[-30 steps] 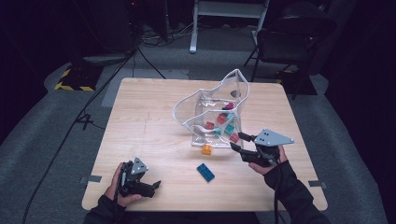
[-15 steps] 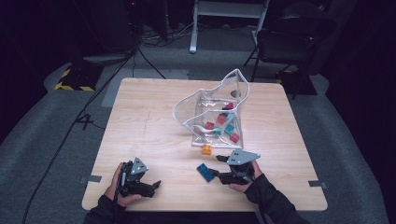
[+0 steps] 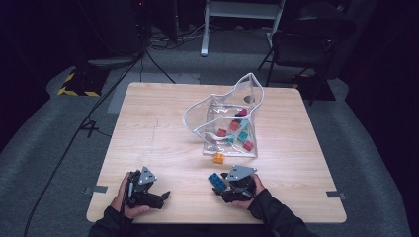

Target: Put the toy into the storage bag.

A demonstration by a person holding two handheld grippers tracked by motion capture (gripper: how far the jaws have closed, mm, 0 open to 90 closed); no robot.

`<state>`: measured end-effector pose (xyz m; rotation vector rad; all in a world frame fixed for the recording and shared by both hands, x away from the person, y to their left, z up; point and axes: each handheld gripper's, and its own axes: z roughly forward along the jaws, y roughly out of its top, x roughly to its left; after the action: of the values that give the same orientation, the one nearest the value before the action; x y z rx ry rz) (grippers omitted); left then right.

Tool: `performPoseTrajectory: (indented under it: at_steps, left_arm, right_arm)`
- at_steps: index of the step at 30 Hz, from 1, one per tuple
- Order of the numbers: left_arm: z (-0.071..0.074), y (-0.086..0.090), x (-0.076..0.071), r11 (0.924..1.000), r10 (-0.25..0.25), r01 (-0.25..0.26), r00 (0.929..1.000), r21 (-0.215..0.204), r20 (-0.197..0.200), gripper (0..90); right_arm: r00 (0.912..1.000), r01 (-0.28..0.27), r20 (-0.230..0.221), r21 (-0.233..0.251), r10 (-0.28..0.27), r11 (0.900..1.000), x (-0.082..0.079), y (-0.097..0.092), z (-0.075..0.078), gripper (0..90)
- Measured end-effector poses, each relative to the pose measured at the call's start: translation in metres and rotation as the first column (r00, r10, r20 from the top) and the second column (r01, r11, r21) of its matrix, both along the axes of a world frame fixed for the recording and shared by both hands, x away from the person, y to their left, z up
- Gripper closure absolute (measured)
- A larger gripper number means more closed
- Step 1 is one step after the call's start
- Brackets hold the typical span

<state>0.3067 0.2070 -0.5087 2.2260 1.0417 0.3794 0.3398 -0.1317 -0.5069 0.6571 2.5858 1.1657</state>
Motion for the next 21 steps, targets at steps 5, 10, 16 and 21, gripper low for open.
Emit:
performPoseTrajectory:
  at_steps: [5, 10, 16, 21]
  left_arm:
    - [0.0, 0.0, 0.0, 1.0, -0.001, 0.001, 1.0, 0.002, 0.0, 0.5]
    - [0.0, 0.0, 0.0, 1.0, -0.001, 0.001, 1.0, 0.001, 0.0, 0.5]
    - [0.0, 0.0, 0.0, 1.0, 0.0, 0.0, 1.0, -0.001, 0.0, 0.5]
    - [0.0, 0.0, 0.0, 1.0, 0.0, 0.0, 1.0, 0.0, 0.0, 0.5]
  right_arm:
    - [1.0, -0.008, -0.001, 0.012, 0.008, 0.9999, -0.001, -0.001, 0.0, 55.2]
    - [1.0, -0.008, 0.002, 0.015, 0.008, 0.9999, 0.0, -0.002, 0.001, 59.6]
    - [1.0, -0.007, 0.007, 0.022, 0.007, 0.9997, -0.001, -0.011, 0.006, 59.7]
    - [0.9991, 0.024, 0.034, 0.063, -0.026, 0.9977, 0.0, -0.032, 0.023, 59.7]
